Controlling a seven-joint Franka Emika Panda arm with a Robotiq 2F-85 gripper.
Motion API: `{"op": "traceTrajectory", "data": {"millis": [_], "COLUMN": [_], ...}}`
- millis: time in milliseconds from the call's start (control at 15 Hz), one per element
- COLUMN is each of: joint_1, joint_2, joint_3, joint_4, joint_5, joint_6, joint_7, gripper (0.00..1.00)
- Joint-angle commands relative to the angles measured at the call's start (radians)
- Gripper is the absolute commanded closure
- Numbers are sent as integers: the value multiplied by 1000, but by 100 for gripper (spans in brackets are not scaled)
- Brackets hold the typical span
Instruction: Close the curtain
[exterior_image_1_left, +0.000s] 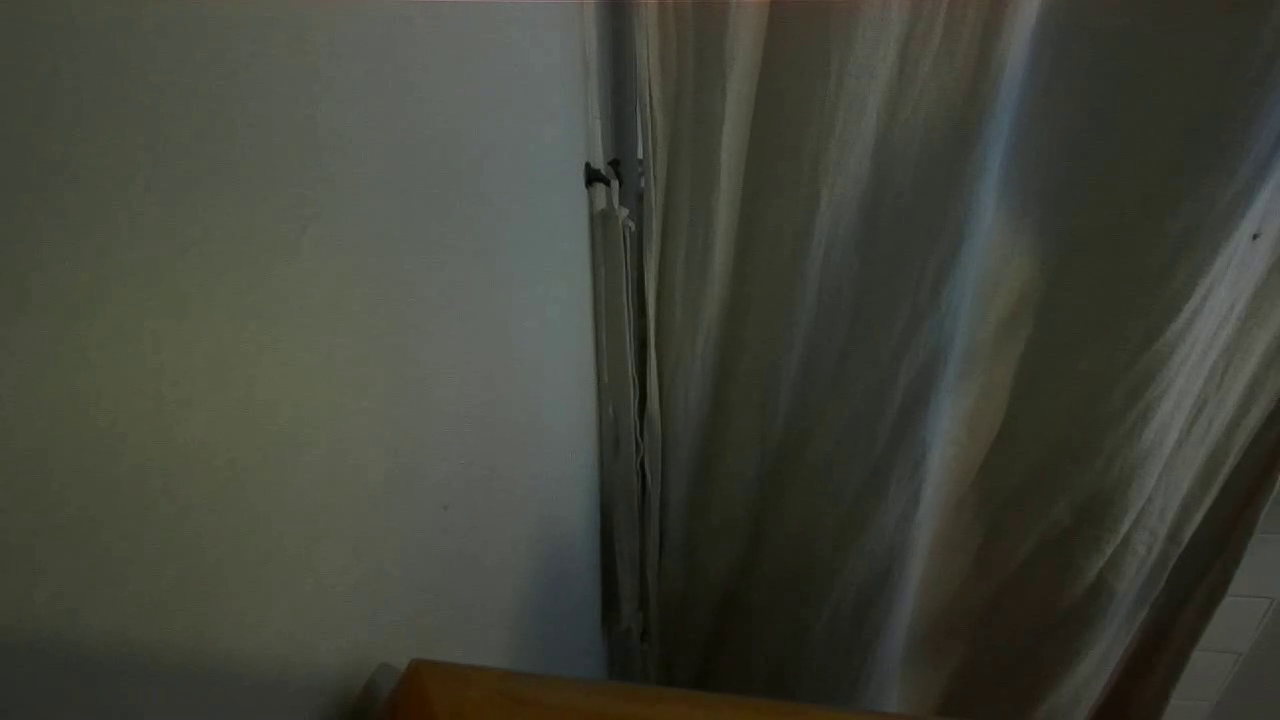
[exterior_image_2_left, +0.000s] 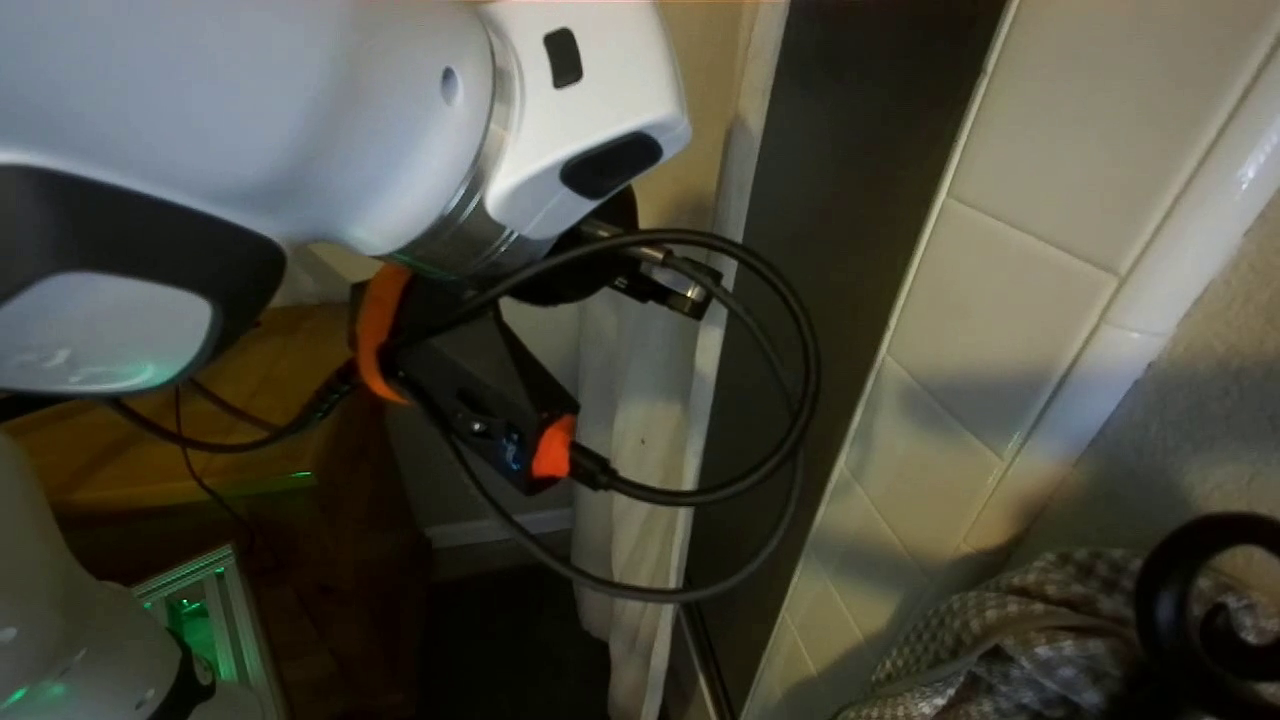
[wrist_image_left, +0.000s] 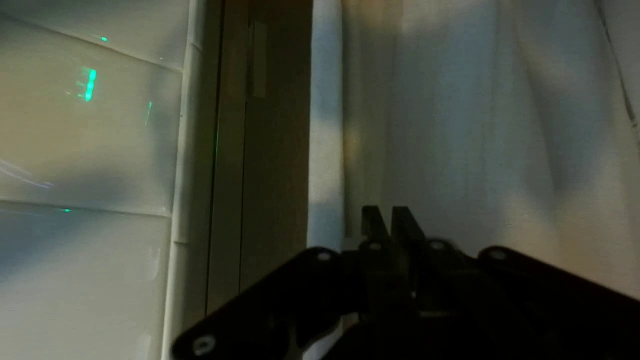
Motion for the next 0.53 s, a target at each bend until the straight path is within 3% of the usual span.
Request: {"op": "traceTrajectory", "data": {"millis": [0,467], "joint_1": [-4,-108], "joint_2": [26,50], "joint_3": [-11,4], "joint_4": [32,47], "joint_5": [12,-34], "joint_6": [-1,19], "joint_7": [-20,-22], "gripper": [100,100]}}
